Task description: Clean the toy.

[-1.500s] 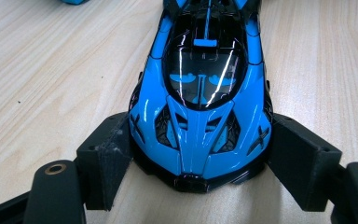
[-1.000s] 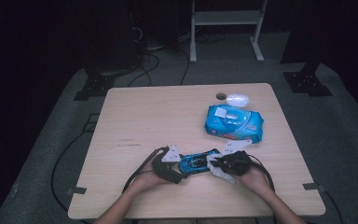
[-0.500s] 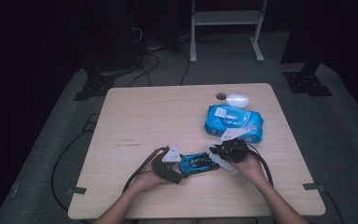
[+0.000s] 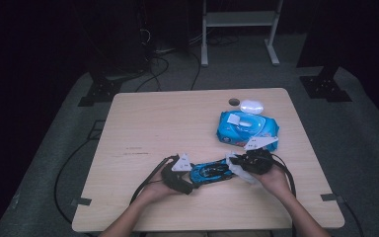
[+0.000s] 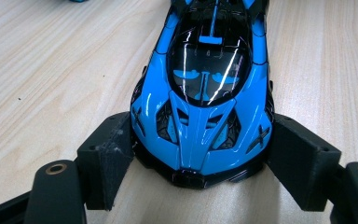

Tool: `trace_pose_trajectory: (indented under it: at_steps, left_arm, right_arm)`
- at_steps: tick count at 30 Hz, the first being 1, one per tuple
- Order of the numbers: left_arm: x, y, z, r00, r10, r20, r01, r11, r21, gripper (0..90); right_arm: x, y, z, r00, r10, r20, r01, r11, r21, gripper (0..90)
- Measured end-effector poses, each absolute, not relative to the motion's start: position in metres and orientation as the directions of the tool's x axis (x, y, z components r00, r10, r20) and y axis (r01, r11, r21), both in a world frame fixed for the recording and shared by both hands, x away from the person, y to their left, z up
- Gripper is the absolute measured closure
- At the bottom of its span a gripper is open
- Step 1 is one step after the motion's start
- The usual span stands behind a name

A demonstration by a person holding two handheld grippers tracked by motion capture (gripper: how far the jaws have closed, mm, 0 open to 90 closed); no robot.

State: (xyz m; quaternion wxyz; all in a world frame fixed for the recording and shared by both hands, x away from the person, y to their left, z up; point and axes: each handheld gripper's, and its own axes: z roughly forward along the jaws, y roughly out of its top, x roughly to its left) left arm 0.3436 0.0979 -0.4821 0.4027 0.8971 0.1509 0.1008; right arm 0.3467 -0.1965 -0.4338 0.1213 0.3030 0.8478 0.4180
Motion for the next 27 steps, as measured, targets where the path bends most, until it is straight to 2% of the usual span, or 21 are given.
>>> trace_pose_trajectory:
  at_steps: [5,6,13,14,16,22,27]
  left_arm:
    - [0.344,0.098,-0.482,0.934,0.353,0.06,0.19,-0.63,0.753,25.4]
    - [0.344,0.098,-0.482,0.934,0.351,0.062,0.188,-0.632,0.752,25.4]
    - [0.344,0.098,-0.482,0.934,0.351,0.062,0.187,-0.632,0.752,25.4]
    - [0.344,0.098,-0.482,0.934,0.351,0.061,0.188,-0.632,0.751,25.4]
    - [0.344,0.098,-0.482,0.935,0.351,0.061,0.188,-0.632,0.752,25.4]
    - [0.344,0.098,-0.482,0.934,0.352,0.062,0.188,-0.632,0.752,25.4]
    - [0.344,0.098,-0.482,0.935,0.351,0.061,0.188,-0.632,0.752,25.4]
  right_arm:
    - [0.336,-0.184,-0.437,-0.824,0.564,0.057,0.389,0.49,0.78,83.7]
    - [0.335,-0.179,-0.444,-0.834,0.55,0.037,0.382,0.528,0.759,83.7]
    - [0.335,-0.199,-0.447,-0.808,0.587,0.061,0.42,0.5,0.757,83.7]
    - [0.334,-0.203,-0.443,-0.8,0.599,0.025,0.412,0.519,0.749,83.7]
    - [0.333,-0.203,-0.442,-0.799,0.601,0.032,0.416,0.513,0.751,83.7]
    - [0.335,-0.174,-0.448,-0.841,0.539,0.047,0.385,0.536,0.751,83.7]
    - [0.336,-0.177,-0.448,-0.842,0.539,0.028,0.381,0.557,0.738,83.6]
